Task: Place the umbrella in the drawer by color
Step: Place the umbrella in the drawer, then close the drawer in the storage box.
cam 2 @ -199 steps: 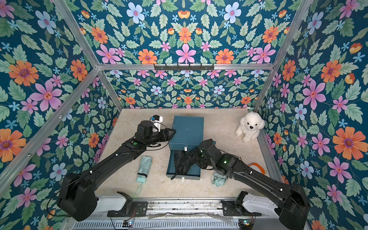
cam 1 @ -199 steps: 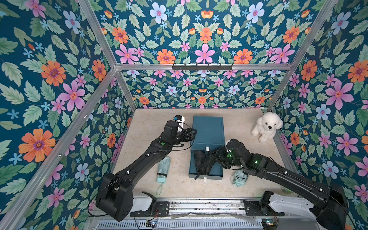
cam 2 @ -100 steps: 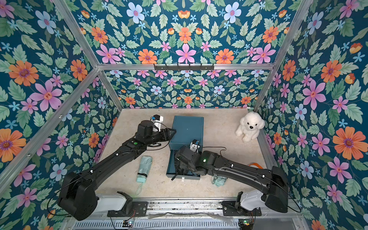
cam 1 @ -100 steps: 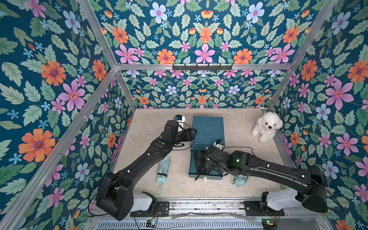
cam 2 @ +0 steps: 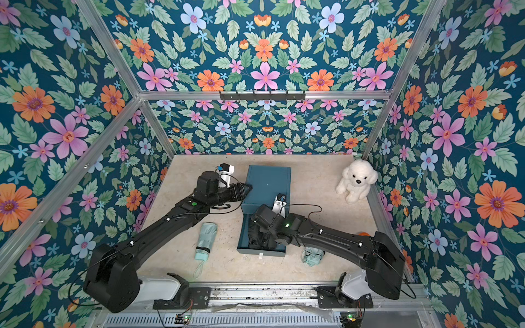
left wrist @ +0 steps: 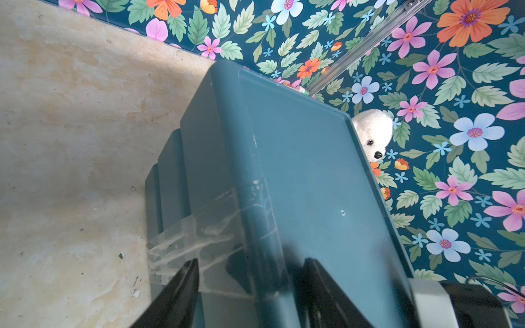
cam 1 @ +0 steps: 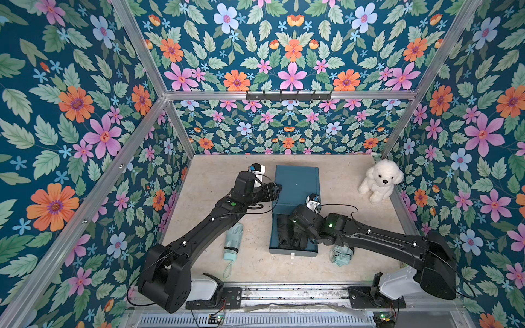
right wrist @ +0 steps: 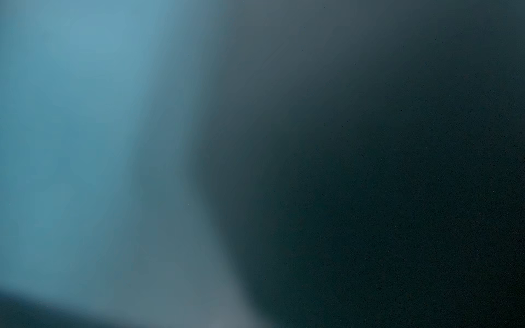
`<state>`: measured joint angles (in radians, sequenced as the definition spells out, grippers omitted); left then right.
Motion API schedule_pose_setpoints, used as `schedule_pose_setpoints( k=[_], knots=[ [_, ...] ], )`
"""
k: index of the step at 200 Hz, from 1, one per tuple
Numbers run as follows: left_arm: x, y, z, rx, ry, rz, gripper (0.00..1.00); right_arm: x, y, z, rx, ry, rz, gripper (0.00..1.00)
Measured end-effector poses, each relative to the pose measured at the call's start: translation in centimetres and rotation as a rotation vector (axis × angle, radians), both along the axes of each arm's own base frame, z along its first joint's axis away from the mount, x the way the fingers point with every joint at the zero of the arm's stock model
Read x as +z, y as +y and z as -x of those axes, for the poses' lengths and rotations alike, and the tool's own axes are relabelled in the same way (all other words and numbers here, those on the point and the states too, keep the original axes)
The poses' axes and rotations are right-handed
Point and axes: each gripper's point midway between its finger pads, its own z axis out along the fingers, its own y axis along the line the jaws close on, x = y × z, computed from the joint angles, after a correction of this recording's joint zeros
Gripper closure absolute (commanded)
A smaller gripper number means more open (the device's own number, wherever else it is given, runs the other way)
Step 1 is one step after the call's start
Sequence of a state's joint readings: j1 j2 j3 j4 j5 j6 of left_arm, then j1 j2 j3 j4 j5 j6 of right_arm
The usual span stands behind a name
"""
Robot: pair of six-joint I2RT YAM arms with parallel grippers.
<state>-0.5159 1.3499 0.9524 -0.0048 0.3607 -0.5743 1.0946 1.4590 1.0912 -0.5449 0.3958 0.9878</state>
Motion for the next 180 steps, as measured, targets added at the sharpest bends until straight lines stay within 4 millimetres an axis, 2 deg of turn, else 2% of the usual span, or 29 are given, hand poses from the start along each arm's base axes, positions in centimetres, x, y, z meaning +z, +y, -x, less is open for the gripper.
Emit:
schedule_pose_setpoints(
  k=[12,24,39,52,64,74,88,104,125,135,146,180],
  knots=[
    [0.0,0.0,0.0,-0.002,0.000,0.001,0.37,0.4,0.6,0.6,0.024,0.002,-0.008,0.79],
    [0.1,-0.1,0.1,-0.006,0.002,0.001,0.37,1.5,1.6,2.0,0.082,0.000,-0.010,0.66],
    [0.1,-0.1,0.2,-0.008,0.005,0.000,0.36,4.5,2.8,3.7,0.148,-0.044,-0.045,0.61],
    [0.1,-0.1,0.2,-0.008,0.005,0.000,0.36,6.9,3.0,4.5,0.162,-0.094,-0.073,0.59],
    [0.1,-0.1,0.2,-0.007,0.006,0.000,0.35,8.0,2.7,5.6,0.177,-0.129,-0.072,0.58],
    [0.1,-0.1,0.2,-0.007,0.006,-0.001,0.35,8.2,2.8,7.5,0.228,-0.147,-0.075,0.57],
    [0.0,-0.1,0.2,-0.007,0.007,-0.001,0.35,7.2,3.3,10.9,0.336,-0.165,-0.060,0.57],
    [-0.1,-0.1,0.2,-0.009,0.006,0.002,0.34,3.9,3.9,15.1,0.480,-0.159,-0.024,0.56],
    [-0.1,-0.2,0.2,-0.010,0.005,0.006,0.32,-0.9,3.3,17.7,0.539,-0.125,0.017,0.57],
    [-0.2,-0.2,0.2,-0.009,0.005,0.006,0.30,-2.2,2.9,18.3,0.540,-0.114,0.024,0.56],
    [-0.3,-0.1,0.2,-0.007,0.004,0.006,0.29,-2.9,2.7,18.5,0.518,-0.112,0.008,0.56],
    [-0.4,-0.2,0.1,-0.007,-0.002,0.010,0.29,-3.2,1.9,16.6,0.384,-0.151,-0.038,0.59]
  ],
)
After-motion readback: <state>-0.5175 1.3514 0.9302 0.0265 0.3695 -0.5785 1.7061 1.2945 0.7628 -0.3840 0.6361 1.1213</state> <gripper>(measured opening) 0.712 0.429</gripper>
